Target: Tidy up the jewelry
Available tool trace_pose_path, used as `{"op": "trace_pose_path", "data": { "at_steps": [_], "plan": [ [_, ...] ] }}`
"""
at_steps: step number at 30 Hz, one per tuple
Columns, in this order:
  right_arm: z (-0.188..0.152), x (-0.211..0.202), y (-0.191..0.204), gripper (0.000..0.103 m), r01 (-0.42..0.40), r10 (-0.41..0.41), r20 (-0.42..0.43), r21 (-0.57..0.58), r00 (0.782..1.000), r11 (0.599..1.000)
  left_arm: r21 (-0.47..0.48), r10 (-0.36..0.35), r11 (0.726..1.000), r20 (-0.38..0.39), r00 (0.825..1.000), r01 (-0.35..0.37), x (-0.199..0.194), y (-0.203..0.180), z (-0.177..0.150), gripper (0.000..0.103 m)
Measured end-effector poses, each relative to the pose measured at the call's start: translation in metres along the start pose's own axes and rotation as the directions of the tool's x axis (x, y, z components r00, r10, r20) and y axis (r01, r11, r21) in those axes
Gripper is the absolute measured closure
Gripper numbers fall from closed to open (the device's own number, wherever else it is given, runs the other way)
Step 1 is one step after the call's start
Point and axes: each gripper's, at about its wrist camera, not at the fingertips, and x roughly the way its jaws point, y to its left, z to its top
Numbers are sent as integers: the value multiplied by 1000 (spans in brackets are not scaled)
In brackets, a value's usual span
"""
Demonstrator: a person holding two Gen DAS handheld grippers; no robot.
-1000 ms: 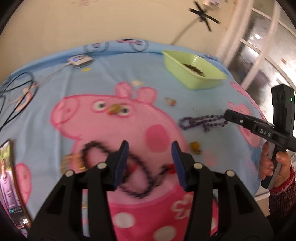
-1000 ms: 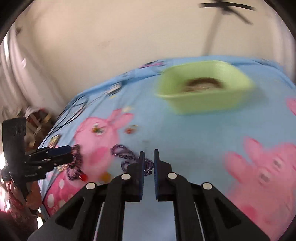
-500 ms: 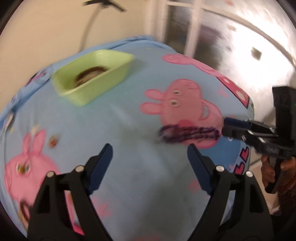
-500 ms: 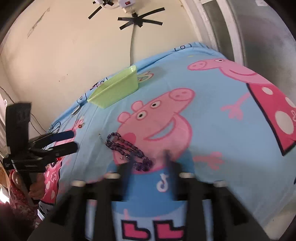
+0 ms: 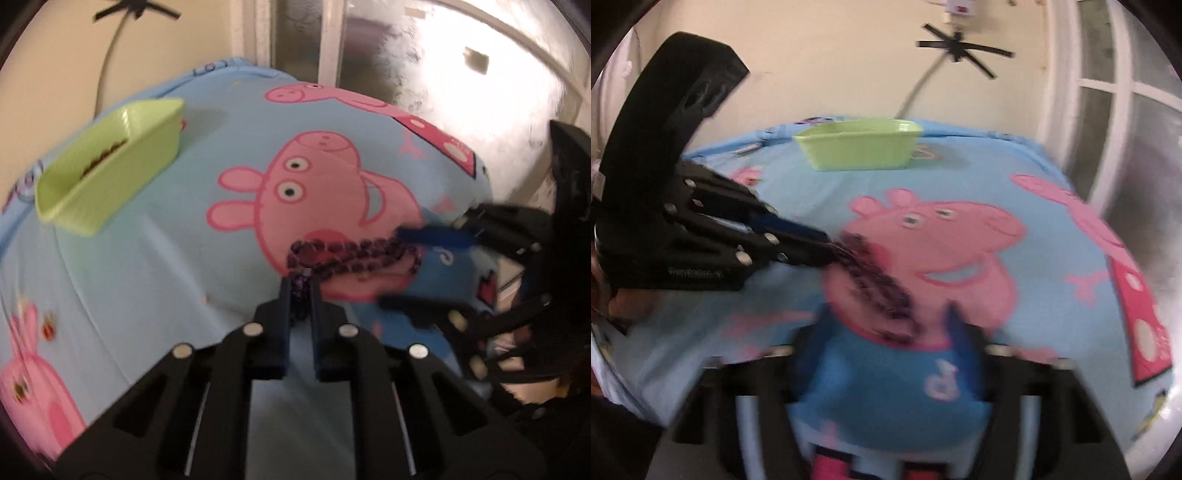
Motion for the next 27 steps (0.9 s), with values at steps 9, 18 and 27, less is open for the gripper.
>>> {"op": "trace_pose_path", "data": {
  "at_steps": [9, 18, 27],
  "plan": [
    [60, -17, -10, 103, -309, 287, 144, 161, 947, 937, -73, -74, 994, 143, 987, 85, -71, 10, 3, 94],
    [177, -32, -33, 103, -359, 308, 312, 120, 899, 926, -129, 28, 992, 306, 952, 13, -133, 67, 99, 94],
    [236, 47, -61, 103, -270, 227, 243, 163, 943, 949, -283, 212, 949, 247, 946, -138, -86, 133, 156, 90]
  ]
}}
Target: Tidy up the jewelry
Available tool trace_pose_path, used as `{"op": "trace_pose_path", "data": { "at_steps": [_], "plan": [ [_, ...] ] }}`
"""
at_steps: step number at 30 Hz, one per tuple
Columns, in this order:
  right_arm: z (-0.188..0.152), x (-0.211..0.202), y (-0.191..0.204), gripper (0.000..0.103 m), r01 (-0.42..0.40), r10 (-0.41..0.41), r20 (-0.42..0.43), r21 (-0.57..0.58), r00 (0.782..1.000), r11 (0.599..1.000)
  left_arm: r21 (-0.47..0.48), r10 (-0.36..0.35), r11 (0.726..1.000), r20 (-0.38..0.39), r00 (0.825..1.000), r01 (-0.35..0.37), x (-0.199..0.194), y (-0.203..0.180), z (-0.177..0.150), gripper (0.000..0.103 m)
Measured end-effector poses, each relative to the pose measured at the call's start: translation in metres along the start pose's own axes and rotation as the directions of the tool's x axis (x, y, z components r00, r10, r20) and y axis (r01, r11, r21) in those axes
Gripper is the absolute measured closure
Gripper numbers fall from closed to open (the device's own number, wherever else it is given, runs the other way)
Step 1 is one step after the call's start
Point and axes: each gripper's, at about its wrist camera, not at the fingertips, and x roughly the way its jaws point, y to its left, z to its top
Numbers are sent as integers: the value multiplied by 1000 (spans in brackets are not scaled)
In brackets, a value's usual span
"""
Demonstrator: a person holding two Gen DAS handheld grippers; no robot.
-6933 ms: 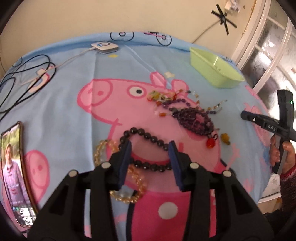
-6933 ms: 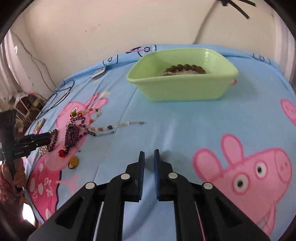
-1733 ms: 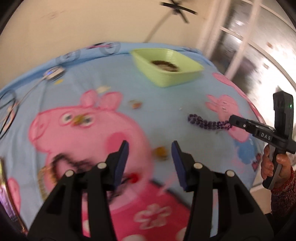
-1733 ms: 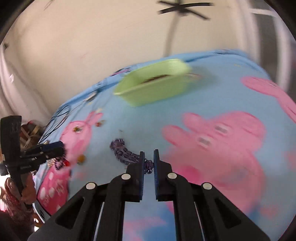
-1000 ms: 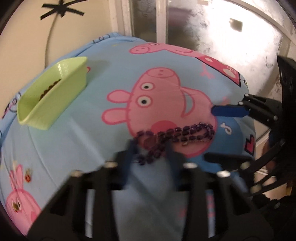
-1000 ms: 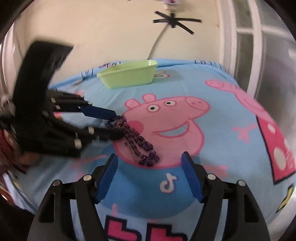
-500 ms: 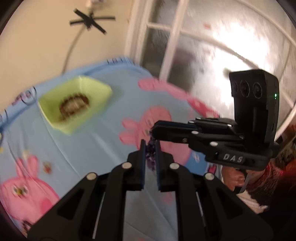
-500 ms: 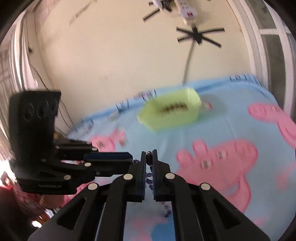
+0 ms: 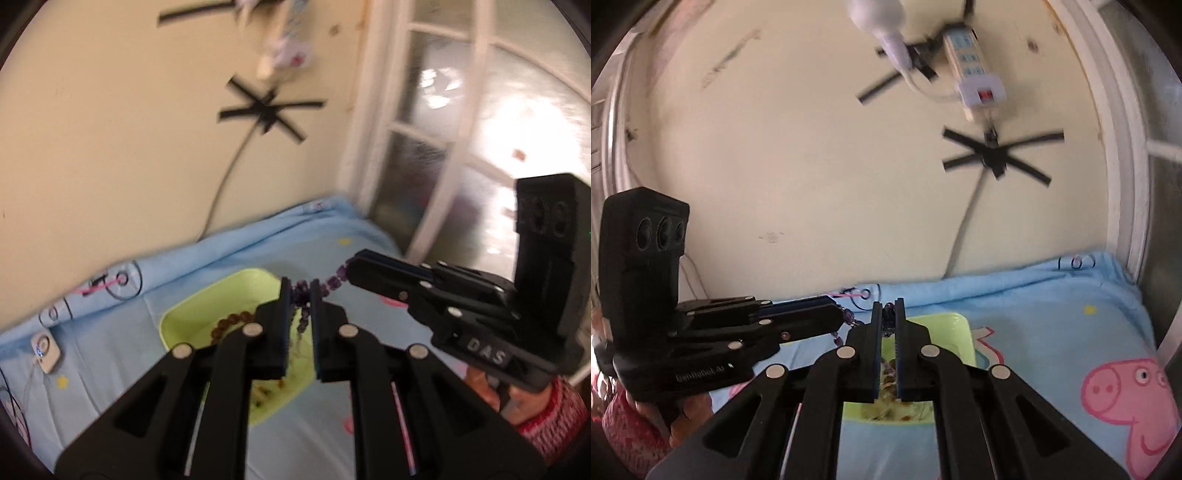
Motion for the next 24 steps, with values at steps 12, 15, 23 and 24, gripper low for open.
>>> {"op": "trace_pose_path", "data": {
  "at_steps": [12, 15, 23, 24],
  "plan": [
    [-135, -45, 19, 75, -23, 15, 50, 159, 999, 987, -168, 60, 984, -35, 998, -65, -41, 22, -111, 69],
    [-172, -54, 33, 75, 0, 0, 0, 226, 1000, 974, -155, 94, 982, -77, 993, -105, -49, 8, -152, 69],
    [-219, -76, 59, 75, 105, -79, -119, 226, 990, 968, -123, 179, 973, -142, 974, -197, -68, -35, -224, 69],
    [-224, -81, 61, 75, 113, -87, -121, 230, 989, 966, -109, 198, 971, -136, 971, -214, -72, -40, -228, 69]
  ]
}}
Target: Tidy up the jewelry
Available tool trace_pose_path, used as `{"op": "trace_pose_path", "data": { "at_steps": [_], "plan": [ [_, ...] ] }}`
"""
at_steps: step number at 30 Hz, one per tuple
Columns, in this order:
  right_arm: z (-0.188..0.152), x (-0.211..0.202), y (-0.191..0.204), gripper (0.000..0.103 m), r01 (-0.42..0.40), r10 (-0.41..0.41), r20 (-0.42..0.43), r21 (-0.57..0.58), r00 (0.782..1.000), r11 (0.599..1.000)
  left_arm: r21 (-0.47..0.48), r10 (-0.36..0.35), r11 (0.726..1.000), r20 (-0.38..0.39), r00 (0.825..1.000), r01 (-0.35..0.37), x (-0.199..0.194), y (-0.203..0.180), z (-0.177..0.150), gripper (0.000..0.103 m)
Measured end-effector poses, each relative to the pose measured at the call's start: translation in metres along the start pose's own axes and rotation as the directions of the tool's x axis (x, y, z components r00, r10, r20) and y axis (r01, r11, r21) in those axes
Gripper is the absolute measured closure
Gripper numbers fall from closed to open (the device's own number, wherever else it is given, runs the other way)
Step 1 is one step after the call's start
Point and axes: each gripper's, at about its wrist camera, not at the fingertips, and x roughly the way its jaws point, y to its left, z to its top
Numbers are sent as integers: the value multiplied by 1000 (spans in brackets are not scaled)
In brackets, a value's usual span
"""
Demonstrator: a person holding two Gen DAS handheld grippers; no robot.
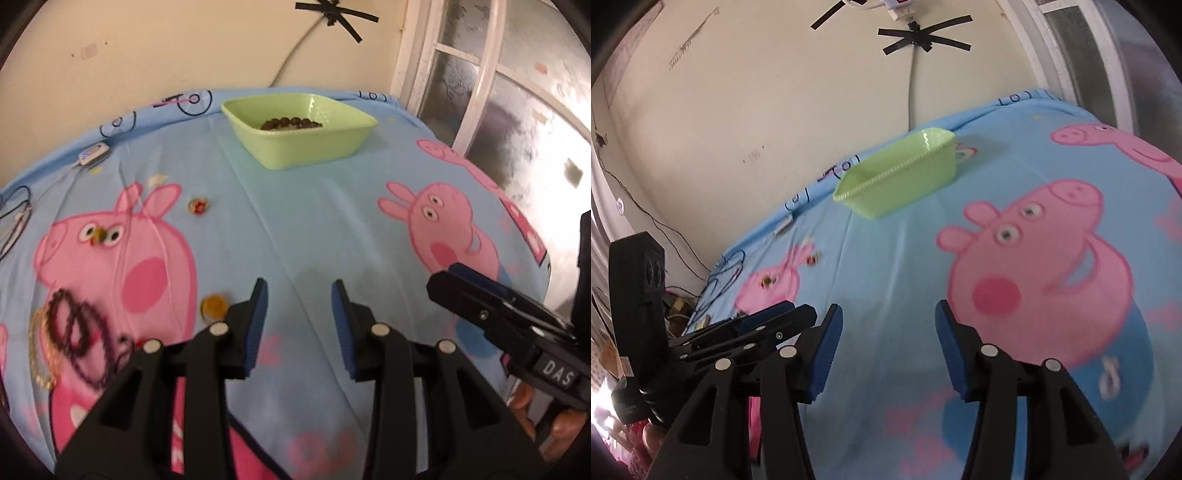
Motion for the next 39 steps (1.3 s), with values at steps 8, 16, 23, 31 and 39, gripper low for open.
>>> {"op": "trace_pose_path", "data": {
  "at_steps": [8, 16, 23, 31, 39],
  "plan": [
    [-33, -15, 3, 75, 34, -33, -31, 27, 999, 999, 25, 40, 999, 32, 999, -41, -23, -8, -28, 58],
    [-52, -20, 9, 65, 14, -15, 18, 54, 1000, 998, 21, 83, 996, 17, 996, -83, -26, 0, -50, 58],
    [-60, -20, 16, 53, 7, -8, 79, 13, 997, 1000, 19, 84, 996, 9, 996, -84, -21, 3, -59, 55],
    [-62, -15, 24, 27, -36, 40, 86, -47, 995, 998, 47, 49, 998, 33, 998, -50, -18, -2, -65, 33],
    [-64, -13, 28, 23, -40, 47, 100, -67, 994, 997, 80, 18, 997, 26, 999, -20, -14, -6, -65, 19]
  ]
}}
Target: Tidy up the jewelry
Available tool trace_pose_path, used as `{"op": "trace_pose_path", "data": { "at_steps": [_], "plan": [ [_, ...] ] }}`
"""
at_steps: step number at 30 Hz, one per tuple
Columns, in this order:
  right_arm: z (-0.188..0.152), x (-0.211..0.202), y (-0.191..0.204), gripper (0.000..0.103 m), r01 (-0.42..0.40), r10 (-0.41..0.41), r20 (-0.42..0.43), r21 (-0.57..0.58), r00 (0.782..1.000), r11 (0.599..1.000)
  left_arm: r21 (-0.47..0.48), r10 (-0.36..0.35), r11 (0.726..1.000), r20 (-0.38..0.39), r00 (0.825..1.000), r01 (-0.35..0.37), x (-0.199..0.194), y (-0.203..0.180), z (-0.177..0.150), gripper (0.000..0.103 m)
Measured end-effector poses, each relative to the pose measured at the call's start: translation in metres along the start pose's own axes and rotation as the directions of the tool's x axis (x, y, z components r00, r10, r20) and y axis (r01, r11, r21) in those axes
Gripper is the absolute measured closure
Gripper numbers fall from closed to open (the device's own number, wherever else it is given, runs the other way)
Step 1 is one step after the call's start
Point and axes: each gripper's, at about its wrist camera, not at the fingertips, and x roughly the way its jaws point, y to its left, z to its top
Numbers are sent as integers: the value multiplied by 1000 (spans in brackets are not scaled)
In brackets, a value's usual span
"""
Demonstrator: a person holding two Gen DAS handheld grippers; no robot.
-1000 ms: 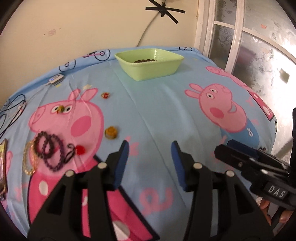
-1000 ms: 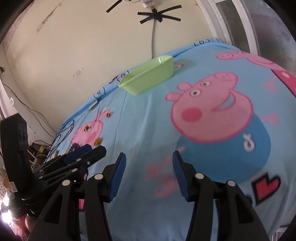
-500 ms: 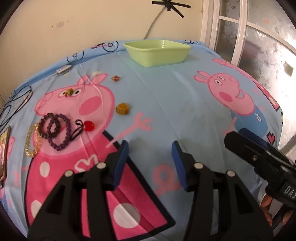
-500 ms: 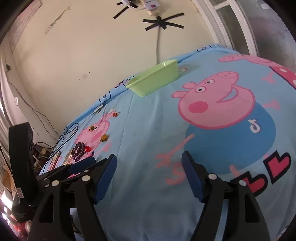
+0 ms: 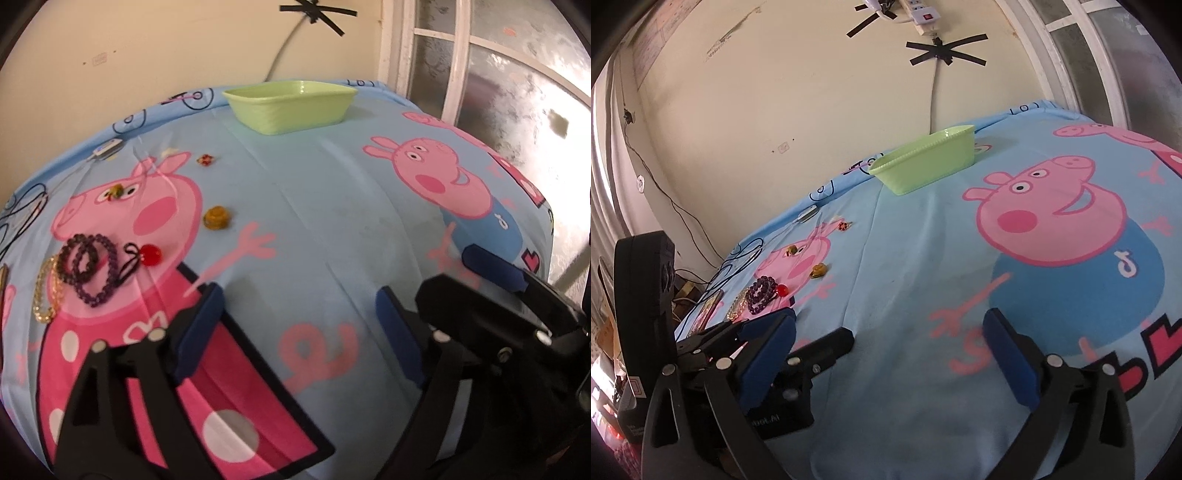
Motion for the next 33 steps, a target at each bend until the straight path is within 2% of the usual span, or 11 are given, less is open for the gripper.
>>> {"op": "trace_pose_path", "data": {
  "at_steps": [7, 13, 19, 27, 33],
  "plan": [
    [0, -2, -2, 24, 0, 0, -2, 1, 1000, 1000, 11, -6, 1000, 3, 1000, 6, 2, -4, -1, 14],
    [7, -8, -12, 24, 101, -102, 33, 39, 994, 994, 17, -6, 1000, 3, 1000, 6, 2, -5, -1, 12],
    [12, -6, -24, 24, 138, -141, 49, 62, 989, 989, 29, -7, 1000, 9, 1000, 7, 3, -5, -1, 10],
    [21, 4, -22, 27, 126, -127, 36, 29, 991, 992, 39, -8, 999, 14, 1000, 7, 0, -6, -4, 8],
    [24, 15, -9, 37, 108, -108, 18, -38, 994, 993, 68, -60, 996, 40, 997, 57, -17, -9, -17, 8]
  ]
}}
